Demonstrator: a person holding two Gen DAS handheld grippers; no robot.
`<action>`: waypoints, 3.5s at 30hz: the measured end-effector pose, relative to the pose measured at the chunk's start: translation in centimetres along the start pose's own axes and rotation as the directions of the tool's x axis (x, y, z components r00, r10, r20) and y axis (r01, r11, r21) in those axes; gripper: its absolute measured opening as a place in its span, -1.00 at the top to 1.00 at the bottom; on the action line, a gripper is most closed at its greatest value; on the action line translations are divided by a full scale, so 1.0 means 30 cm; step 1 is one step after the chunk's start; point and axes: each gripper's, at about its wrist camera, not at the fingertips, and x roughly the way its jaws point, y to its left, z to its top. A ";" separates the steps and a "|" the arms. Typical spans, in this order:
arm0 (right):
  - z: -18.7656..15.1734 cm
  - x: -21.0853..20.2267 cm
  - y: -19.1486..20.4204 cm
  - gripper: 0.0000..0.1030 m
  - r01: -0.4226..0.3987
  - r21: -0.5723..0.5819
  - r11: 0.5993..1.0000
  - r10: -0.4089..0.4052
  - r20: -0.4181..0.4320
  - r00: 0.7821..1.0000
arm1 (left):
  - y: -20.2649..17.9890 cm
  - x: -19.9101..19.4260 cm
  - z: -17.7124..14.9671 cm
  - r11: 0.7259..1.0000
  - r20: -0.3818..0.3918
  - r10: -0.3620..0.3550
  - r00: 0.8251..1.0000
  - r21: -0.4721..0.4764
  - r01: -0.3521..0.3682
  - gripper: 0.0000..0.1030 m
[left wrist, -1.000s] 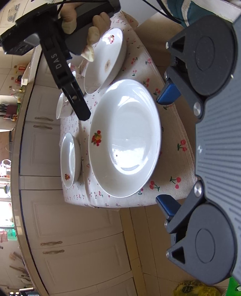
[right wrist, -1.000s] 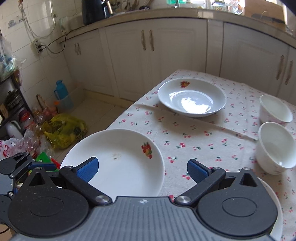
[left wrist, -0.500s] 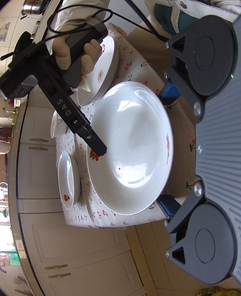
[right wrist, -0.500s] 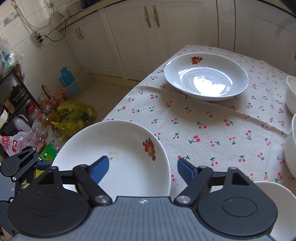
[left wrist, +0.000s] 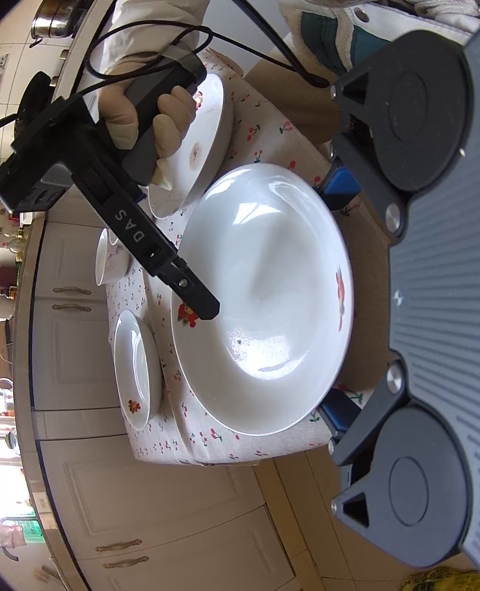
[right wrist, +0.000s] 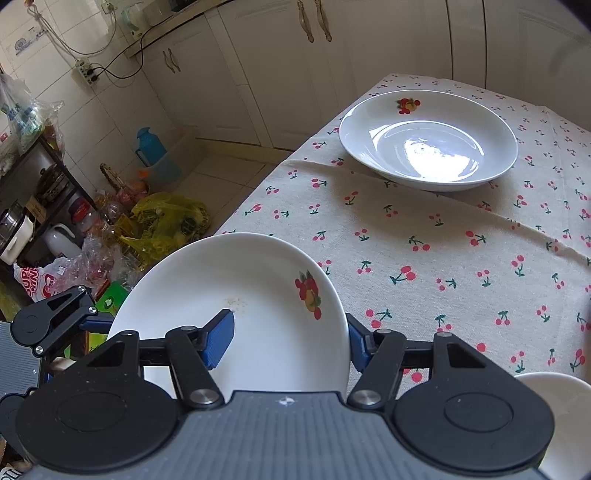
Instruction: Organize plates and bowls
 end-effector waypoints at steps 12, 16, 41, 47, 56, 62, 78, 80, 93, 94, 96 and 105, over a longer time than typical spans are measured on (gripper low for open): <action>0.086 -0.043 -0.095 -0.33 0.059 0.042 0.997 -0.062 0.084 0.995 | 0.051 0.091 0.114 0.999 0.044 -0.019 0.999 0.039 0.017 -0.97; 0.101 -0.029 -0.129 -0.33 0.079 0.064 0.995 -0.084 0.086 0.993 | 0.062 0.129 0.135 0.999 0.038 -0.030 0.999 0.039 0.029 -0.97; 0.106 -0.017 -0.163 -0.84 0.130 0.055 0.990 -0.134 0.082 0.988 | 0.065 0.170 0.163 0.998 0.040 -0.033 0.999 0.056 0.031 -0.97; 0.085 -0.124 -0.103 -0.99 0.177 -0.006 0.984 -0.173 0.155 0.973 | 0.058 0.093 0.155 0.999 0.061 0.022 0.998 0.022 -0.024 -0.97; -0.100 -0.342 -0.019 -1.00 0.271 -0.065 0.960 -0.245 0.266 0.932 | -0.001 -0.016 0.164 0.983 0.058 0.164 0.985 -0.090 -0.159 -0.98; -0.281 -0.433 -0.023 -1.00 0.319 -0.033 0.947 -0.298 0.276 0.914 | -0.087 -0.040 0.149 0.970 0.069 0.186 0.980 -0.172 -0.172 -0.98; -0.636 -0.552 -0.058 -1.00 0.377 0.031 0.926 -0.370 0.290 0.883 | -0.307 -0.011 0.208 0.977 0.067 0.162 0.985 -0.153 -0.150 -0.98; -0.656 -0.547 -0.064 -1.00 0.380 0.029 0.925 -0.372 0.283 0.884 | -0.322 -0.005 0.220 0.981 0.069 0.153 0.986 -0.135 -0.143 -0.98; -0.661 -0.470 -0.093 -1.00 0.364 -0.010 0.931 -0.350 0.246 0.904 | -0.366 0.106 0.334 0.998 0.007 0.056 0.998 0.010 -0.056 -0.98; -0.659 -0.466 -0.096 -1.00 0.363 -0.012 0.932 -0.349 0.243 0.905 | -0.365 0.117 0.343 0.999 -0.002 0.048 0.999 0.014 -0.048 -0.98; -0.652 -0.459 -0.101 -1.00 0.357 -0.018 0.934 -0.343 0.238 0.909 | -0.362 0.140 0.367 1.000 -0.020 0.019 1.000 0.025 -0.018 -0.98; -0.629 -0.429 -0.115 -1.00 0.352 -0.049 0.935 -0.334 0.216 0.918 | -0.381 0.275 0.465 0.987 -0.135 -0.086 0.987 0.121 0.102 -0.98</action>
